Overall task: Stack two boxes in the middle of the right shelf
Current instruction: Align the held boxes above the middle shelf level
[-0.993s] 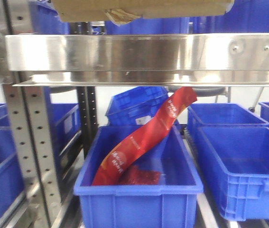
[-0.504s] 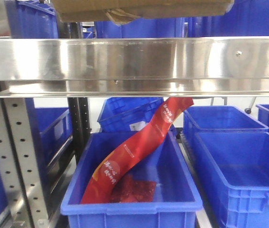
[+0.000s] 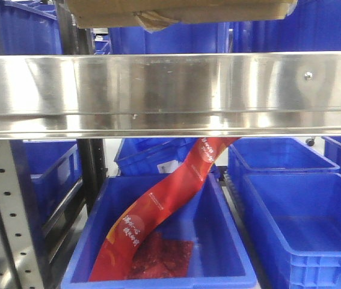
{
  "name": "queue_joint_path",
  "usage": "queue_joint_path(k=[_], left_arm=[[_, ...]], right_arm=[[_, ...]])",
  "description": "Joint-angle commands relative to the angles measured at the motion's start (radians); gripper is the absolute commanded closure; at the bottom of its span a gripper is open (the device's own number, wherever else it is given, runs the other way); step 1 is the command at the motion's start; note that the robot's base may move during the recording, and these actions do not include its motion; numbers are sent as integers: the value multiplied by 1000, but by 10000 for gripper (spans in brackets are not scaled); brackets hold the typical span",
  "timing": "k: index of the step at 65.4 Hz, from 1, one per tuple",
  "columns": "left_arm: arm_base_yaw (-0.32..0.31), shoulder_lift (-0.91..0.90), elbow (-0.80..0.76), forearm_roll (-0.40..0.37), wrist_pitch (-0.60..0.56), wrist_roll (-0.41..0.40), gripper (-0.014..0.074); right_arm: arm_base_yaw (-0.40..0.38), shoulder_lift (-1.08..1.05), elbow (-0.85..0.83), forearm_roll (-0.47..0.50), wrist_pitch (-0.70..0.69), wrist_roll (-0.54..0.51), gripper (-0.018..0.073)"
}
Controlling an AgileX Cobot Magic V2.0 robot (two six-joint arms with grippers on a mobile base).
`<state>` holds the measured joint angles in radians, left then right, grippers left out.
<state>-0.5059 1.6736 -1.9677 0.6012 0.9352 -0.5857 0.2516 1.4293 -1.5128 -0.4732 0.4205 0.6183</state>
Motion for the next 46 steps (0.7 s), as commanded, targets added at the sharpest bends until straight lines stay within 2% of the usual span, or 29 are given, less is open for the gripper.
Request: queue_joint_path(k=[1, 24, 30, 36, 40, 46], left_arm=[[-5, -11, -9, -7, -45, -2, 707], [-6, -11, -9, -7, -57, -2, 707], [-6, -11, -9, 20, -59, -2, 707], [-6, -11, -9, 48, -37, -2, 707], [-6, -11, -9, 62, -8, -2, 707], [14, -11, -9, 48, 55, -2, 707]], right_arm=[[7, -18, -13, 3, -114, 7, 701], [7, -18, -13, 3, -122, 7, 701], [7, -18, -13, 3, -114, 7, 701], [14, -18, -11, 40, -50, 8, 701], [20, -18, -11, 61, 40, 8, 701], [25, -11, -11, 77, 132, 8, 701]])
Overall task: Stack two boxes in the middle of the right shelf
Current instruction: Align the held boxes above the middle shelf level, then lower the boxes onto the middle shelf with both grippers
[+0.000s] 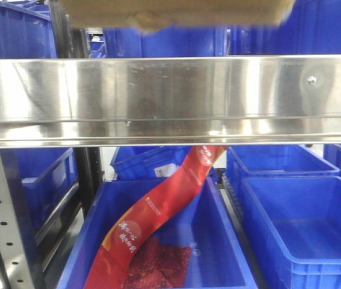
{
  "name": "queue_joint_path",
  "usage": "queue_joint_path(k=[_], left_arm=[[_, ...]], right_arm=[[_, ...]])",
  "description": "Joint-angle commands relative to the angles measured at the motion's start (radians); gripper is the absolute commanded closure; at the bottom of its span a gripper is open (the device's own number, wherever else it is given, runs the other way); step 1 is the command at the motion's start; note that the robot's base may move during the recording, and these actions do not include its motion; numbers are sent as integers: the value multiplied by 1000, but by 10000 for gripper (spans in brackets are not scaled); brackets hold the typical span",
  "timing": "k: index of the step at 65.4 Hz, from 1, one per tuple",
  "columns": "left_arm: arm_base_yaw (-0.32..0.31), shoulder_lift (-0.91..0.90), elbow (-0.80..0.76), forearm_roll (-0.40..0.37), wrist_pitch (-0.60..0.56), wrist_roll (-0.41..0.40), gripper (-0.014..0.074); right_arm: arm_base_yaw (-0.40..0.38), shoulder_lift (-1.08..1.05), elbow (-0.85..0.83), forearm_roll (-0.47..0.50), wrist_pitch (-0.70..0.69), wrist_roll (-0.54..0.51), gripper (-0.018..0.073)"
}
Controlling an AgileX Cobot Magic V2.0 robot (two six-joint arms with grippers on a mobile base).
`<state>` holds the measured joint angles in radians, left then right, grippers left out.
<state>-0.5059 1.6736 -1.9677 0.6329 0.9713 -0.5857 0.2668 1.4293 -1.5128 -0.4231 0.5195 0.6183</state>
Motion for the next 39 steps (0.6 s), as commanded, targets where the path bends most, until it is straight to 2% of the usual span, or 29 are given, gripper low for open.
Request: queue_joint_path(k=[1, 11, 22, 28, 32, 39], left_arm=[[18, -11, -9, 3, 25, -2, 707], [86, -8, -9, -172, 31, -2, 707], [152, 10, -9, -306, 3, 37, 707], [162, 28, -9, -344, -2, 107, 707], [162, 36, -9, -346, -2, 122, 707], [162, 43, -9, -346, -6, 123, 706]], right_arm=[[9, -8, -11, 27, 41, 8, 701], [9, 5, -11, 56, 82, 8, 701], [9, 45, -11, 61, 36, 8, 701], [9, 68, -11, 61, 27, 8, 701], [9, 84, -11, 61, 27, 8, 694], [9, 111, -11, 61, 25, 8, 585]])
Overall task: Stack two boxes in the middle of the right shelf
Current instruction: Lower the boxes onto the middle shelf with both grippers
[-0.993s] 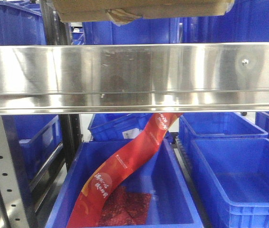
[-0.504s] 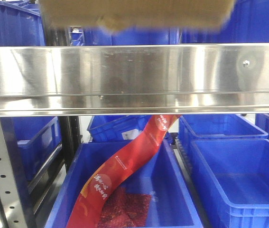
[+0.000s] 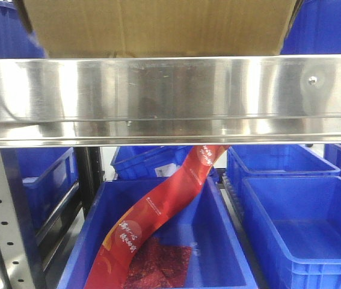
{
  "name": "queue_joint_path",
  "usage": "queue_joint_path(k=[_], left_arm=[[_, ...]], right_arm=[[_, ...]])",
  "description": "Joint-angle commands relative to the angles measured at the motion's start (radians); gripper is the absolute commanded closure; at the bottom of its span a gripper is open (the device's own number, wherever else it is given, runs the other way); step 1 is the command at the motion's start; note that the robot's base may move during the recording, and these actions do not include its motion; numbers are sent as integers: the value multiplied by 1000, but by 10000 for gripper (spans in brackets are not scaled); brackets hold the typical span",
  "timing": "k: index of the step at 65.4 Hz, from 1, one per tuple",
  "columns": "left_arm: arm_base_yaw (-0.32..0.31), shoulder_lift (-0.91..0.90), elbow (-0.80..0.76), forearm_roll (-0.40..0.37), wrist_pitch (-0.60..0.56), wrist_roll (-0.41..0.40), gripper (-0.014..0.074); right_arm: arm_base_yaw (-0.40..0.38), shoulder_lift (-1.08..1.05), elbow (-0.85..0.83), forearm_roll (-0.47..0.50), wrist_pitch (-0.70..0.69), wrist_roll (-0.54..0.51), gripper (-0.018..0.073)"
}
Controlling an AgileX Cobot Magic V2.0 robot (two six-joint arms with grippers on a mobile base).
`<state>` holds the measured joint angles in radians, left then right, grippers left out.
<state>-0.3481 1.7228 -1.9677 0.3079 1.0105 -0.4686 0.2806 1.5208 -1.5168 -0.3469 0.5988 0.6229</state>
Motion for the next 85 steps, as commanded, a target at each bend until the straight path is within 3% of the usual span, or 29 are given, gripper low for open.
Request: queue_joint_path(k=[1, 8, 15, 25, 32, 43, 49, 56, 61, 63, 66, 71, 73, 78, 85], left_arm=[[5, -5, -9, -21, -46, 5, 703], [5, -2, -9, -12, -48, 5, 617], [5, -2, -9, -6, -48, 5, 435], [5, -2, -9, -6, -73, 5, 229], [5, -8, -12, -6, -91, 5, 188], [5, -16, -50, -6, -94, 5, 195], [5, -16, -58, 11, -102, 5, 221], [5, -14, -58, 37, -117, 5, 430], [5, -14, -58, 37, -111, 8, 647], [5, -14, -58, 37, -108, 22, 712], [5, -18, -58, 27, -104, 57, 708], [5, -23, -58, -37, -102, 145, 707], [5, -29, -56, -90, -100, 225, 707], [5, -42, -26, -205, -117, 374, 707], [5, -81, 81, -308, -215, 415, 707]], right_arm=[[-5, 22, -7, -15, -54, 4, 564], [-5, 33, -7, -15, -62, 4, 389], [-5, 30, -11, -20, -87, 4, 256], [-5, 30, -59, -46, -62, -34, 218], [-5, 29, -125, -46, 10, -79, 218], [-3, 20, -199, -46, 133, -146, 226], [-3, 20, -199, -46, 135, -146, 294], [-3, 26, -199, -46, 127, -146, 513], [-3, 34, -199, -46, 132, -146, 720], [-3, 34, -199, -45, 134, -146, 720], [-3, 34, -199, -45, 147, -146, 720], [-3, 30, -199, -7, 168, -146, 721], [-3, 25, -194, 24, 164, -165, 721], [-3, 7, -152, 109, 94, -306, 721], [-3, -25, -32, 160, -23, -369, 721]])
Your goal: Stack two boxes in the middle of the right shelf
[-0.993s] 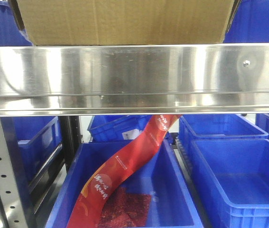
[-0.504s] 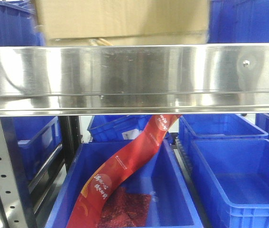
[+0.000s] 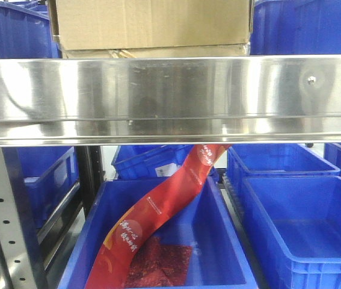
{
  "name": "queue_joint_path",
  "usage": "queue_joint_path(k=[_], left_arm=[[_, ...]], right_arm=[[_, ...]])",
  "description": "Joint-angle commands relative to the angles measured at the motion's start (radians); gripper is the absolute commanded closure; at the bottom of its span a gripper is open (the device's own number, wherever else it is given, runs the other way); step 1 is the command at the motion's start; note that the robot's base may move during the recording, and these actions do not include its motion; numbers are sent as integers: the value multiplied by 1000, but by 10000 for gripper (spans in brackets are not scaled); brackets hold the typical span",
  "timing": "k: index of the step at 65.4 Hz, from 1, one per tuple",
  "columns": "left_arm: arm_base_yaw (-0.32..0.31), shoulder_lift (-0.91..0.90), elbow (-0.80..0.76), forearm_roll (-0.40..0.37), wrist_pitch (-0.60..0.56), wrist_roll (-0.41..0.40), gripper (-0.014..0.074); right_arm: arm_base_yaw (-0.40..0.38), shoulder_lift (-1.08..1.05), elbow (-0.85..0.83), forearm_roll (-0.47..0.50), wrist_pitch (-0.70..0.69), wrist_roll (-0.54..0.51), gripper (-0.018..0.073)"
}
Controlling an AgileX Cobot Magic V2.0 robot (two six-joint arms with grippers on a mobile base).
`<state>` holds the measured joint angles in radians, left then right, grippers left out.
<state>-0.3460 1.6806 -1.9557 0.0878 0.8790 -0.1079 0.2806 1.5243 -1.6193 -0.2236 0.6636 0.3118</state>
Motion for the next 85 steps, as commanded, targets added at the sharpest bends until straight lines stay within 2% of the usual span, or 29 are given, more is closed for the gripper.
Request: queue_joint_path(k=[1, 6, 15, 32, 42, 48, 58, 73, 85], left_arm=[[3, -45, 85, -88, -100, 54, 707], [3, -87, 183, -112, -196, 54, 707], [3, -204, 415, -112, -376, 54, 707], [4, -519, 929, -112, -739, 54, 707], [61, -708, 1206, -157, -897, 52, 707], [103, -828, 1326, -164, -920, 52, 707], [142, -994, 1422, -164, -893, 52, 707], [142, -1134, 1427, -164, -907, 52, 707], [142, -1164, 1427, -164, -907, 52, 707]], right_arm=[[-6, -37, 88, 37, -103, -58, 721], [-22, -77, 198, 56, -217, -56, 721], [-76, -169, 388, 96, -448, -52, 721], [-120, -392, 747, 104, -638, -52, 721], [-120, -538, 966, 100, -768, -52, 721], [-120, -642, 1075, 100, -829, -52, 721], [-120, -783, 1163, 100, -817, -52, 721], [-120, -894, 1171, 100, -840, -52, 721], [-120, -906, 1171, 100, -863, -52, 721]])
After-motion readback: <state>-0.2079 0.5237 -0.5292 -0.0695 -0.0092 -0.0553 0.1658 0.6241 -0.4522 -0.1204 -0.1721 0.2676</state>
